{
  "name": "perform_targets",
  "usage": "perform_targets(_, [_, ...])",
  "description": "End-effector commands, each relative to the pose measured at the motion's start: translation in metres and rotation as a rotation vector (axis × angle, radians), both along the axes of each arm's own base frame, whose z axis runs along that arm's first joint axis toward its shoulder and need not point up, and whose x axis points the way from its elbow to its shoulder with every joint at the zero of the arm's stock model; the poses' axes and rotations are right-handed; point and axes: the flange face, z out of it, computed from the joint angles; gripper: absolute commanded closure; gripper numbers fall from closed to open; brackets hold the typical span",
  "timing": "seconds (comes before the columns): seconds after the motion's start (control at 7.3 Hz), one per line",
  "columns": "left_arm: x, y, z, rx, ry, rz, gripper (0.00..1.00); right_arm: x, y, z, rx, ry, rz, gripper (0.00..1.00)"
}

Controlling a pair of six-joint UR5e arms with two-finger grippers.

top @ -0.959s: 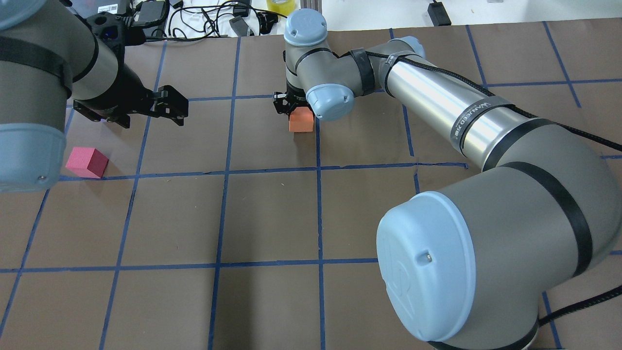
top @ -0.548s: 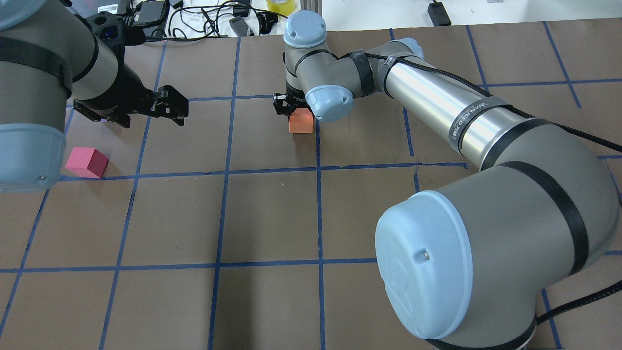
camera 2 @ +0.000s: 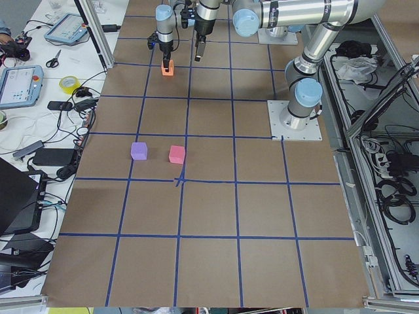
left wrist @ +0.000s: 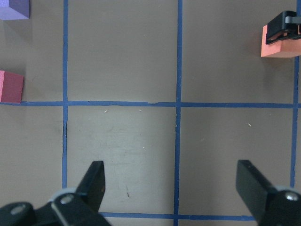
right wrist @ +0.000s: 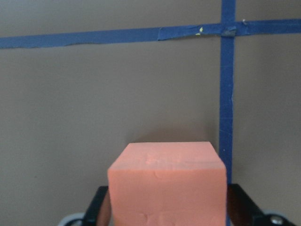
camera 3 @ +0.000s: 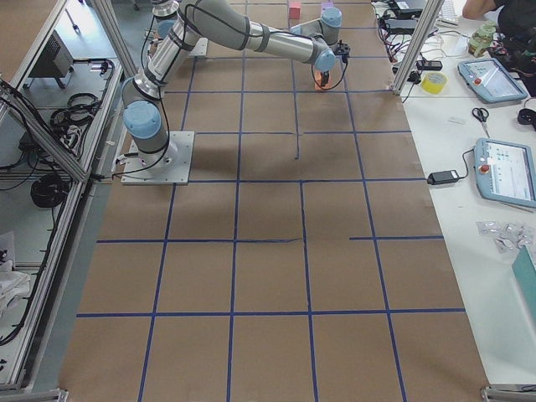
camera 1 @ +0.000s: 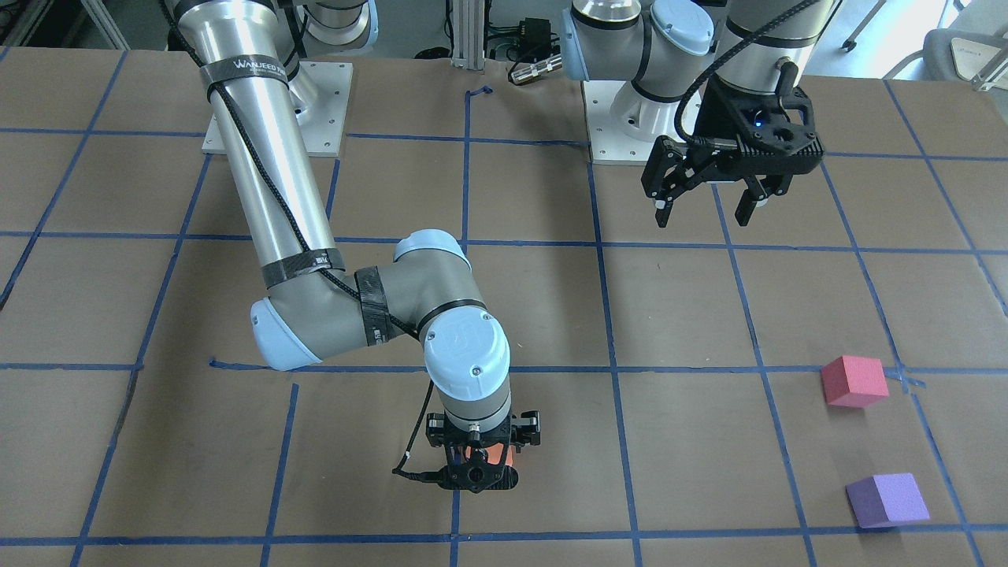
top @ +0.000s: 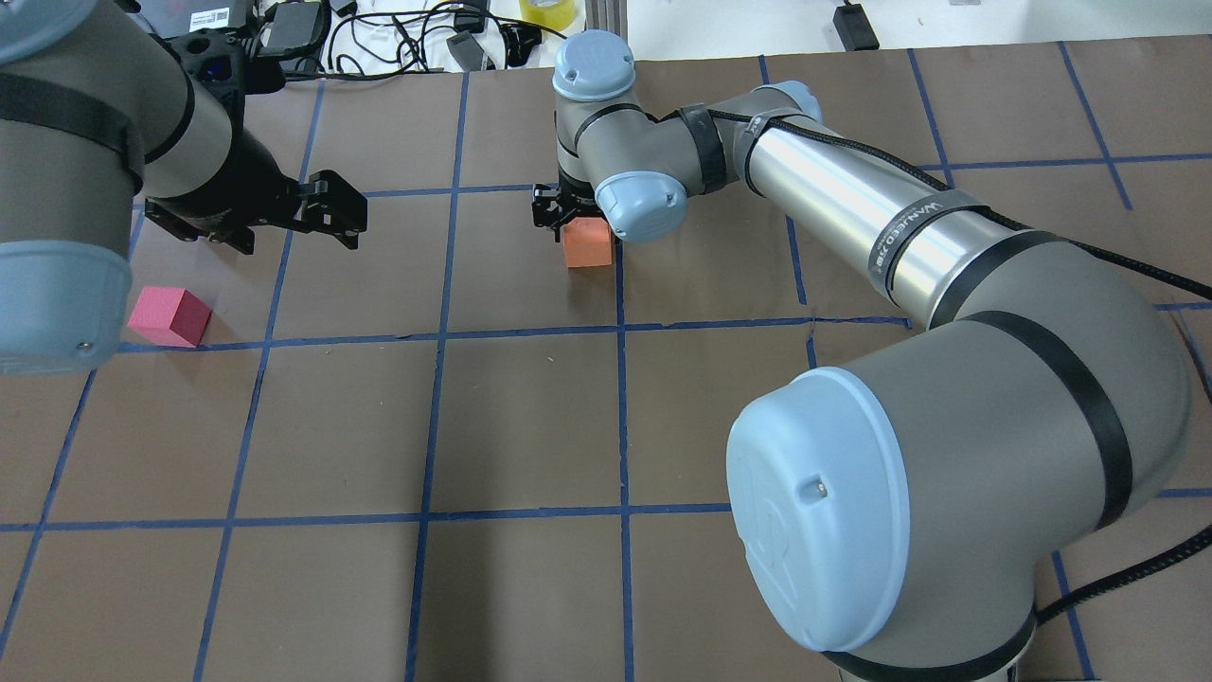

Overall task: Arrange blocks in a line
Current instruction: 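Lower the orange cube onto the table and open the right gripper, then raise the right gripper and withdraw it to its start position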

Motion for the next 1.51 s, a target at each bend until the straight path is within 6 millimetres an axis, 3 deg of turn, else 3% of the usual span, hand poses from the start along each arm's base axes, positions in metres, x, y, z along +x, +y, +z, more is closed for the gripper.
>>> perform_targets(0.0, [0.001, 0.003, 0.002, -0.004, -0.007, 0.003, 0.00, 0.001, 0.001, 0.005, 0.000, -0.004, -0.025, 0.00])
perform_targets(0.14, [0.001, -0.002, -0.002, 0.001, -0.002, 0.004, 0.00, 0.008, 0.007, 0.016, 0.001, -0.016, -0.066, 0.00])
perform_targets(0.27, [0.002, -0.001, 0.006, -0.022, 0.001, 0.006, 0.00, 0.009, 0.012, 0.044, -0.026, -0.027, -0.061, 0.00])
perform_targets(0.68, [0.003, -0.003, 0.008, -0.029, 0.003, 0.014, 0.00, -0.039, 0.047, 0.167, -0.005, 0.007, -0.037, 0.00])
perform_targets(0.82, [0.002, -0.003, -0.001, -0.011, 0.002, 0.014, 0.00, -0.065, 0.054, 0.197, 0.004, 0.017, -0.013, 0.00])
perform_targets(0.96, [0.002, 0.000, 0.008, -0.029, 0.001, 0.013, 0.00, -0.097, 0.066, 0.236, 0.015, 0.024, -0.007, 0.00])
perform_targets(1.1, [0.002, -0.003, 0.007, -0.024, 0.007, 0.011, 0.00, -0.139, 0.081, 0.273, 0.035, 0.034, 0.022, 0.00])
perform_targets(1.23, [0.002, -0.008, -0.009, 0.009, 0.007, 0.012, 0.00, -0.184, 0.093, 0.288, 0.068, 0.042, 0.041, 0.00])
perform_targets(1.37, [0.002, -0.007, -0.007, 0.005, 0.006, 0.009, 0.00, -0.217, 0.111, 0.295, 0.064, 0.042, 0.051, 0.00])
